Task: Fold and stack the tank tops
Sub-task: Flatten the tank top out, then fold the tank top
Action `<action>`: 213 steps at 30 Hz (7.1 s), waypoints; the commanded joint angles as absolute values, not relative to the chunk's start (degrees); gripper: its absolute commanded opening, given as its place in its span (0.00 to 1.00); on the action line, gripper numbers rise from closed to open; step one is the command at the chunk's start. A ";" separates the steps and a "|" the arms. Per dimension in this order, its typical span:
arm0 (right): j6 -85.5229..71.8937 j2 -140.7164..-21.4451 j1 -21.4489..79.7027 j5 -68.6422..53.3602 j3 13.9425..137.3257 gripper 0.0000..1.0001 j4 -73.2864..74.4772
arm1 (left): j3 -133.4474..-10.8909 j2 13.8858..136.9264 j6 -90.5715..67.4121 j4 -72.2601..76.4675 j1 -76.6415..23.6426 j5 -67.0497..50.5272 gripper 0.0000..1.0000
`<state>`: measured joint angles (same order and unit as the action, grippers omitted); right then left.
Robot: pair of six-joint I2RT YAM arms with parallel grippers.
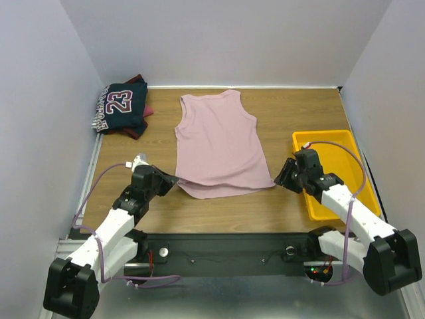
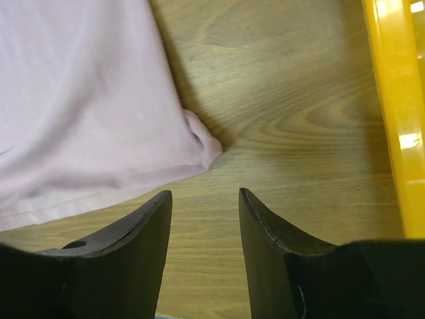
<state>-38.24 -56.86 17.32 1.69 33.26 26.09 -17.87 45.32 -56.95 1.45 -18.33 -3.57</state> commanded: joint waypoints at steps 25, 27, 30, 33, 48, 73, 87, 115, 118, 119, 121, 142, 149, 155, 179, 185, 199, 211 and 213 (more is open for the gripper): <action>-42.80 -68.73 17.23 5.27 31.20 0.29 13.36 | -17.49 45.26 -54.32 -2.99 -19.07 -3.78 0.03; -42.89 -68.03 17.40 5.01 30.32 0.29 13.18 | -18.10 45.70 -53.79 -3.08 -19.07 -3.69 0.03; -42.80 -67.24 17.31 4.84 29.36 0.30 13.27 | -18.72 46.40 -53.18 -2.99 -19.07 -3.69 0.03; -42.80 -66.89 17.49 5.36 28.92 0.33 13.10 | -18.81 47.02 -52.91 -2.81 -19.07 -3.87 0.03; -41.04 -68.73 19.42 6.94 28.48 0.41 9.58 | -18.90 47.64 -52.56 -1.85 -18.98 -4.57 0.03; -46.58 -49.75 19.60 16.87 59.57 0.00 33.22 | -41.82 40.79 -43.69 -16.25 -18.81 5.97 0.00; -36.05 -67.66 19.51 24.78 106.23 0.00 34.81 | -84.18 52.64 -38.32 -9.34 -18.81 14.59 0.00; -30.14 -113.21 9.58 13.19 142.94 0.00 7.82 | -134.86 105.68 -39.37 17.65 -3.00 -12.48 0.00; -31.28 -107.51 9.67 12.48 131.34 0.01 7.82 | -127.19 103.80 -39.55 15.31 -2.64 -14.23 0.00; -31.55 -106.01 9.58 12.05 128.18 0.01 7.91 | -124.83 102.23 -39.90 14.95 -2.64 -14.67 0.00; -32.69 -101.02 9.58 10.91 116.71 0.00 7.91 | -113.34 97.51 -41.65 16.25 -2.64 -14.50 0.00; -48.51 -75.86 9.67 -9.84 36.76 0.01 13.36 | -28.59 65.13 -51.86 10.03 -5.80 -11.77 0.00; -51.06 -70.50 9.67 -13.18 30.07 0.00 16.78 | -22.15 61.09 -51.95 3.70 -7.64 -12.66 0.00; -50.54 -65.05 9.58 -9.85 29.88 0.01 23.10 | -19.95 61.17 -50.10 0.09 -9.23 -12.31 0.00; -49.83 -65.37 31.70 5.94 48.85 0.64 30.41 | -42.60 65.69 -38.07 -9.14 -11.87 -6.15 0.57; -46.51 -81.54 44.10 7.20 62.73 0.61 24.18 | -58.60 85.90 -31.99 -4.22 -10.47 -0.46 0.56; -40.70 -108.97 61.16 13.53 87.62 0.54 22.76 | -77.78 111.80 -29.27 -1.23 -7.38 -10.72 0.53; -35.42 -125.05 70.40 24.87 102.64 0.48 27.68 | -80.07 111.36 -28.92 -2.81 -4.84 -12.30 0.53; -35.16 -126.38 70.92 26.45 104.58 0.48 28.65 | -80.59 110.92 -28.74 -2.99 -4.57 -12.48 0.53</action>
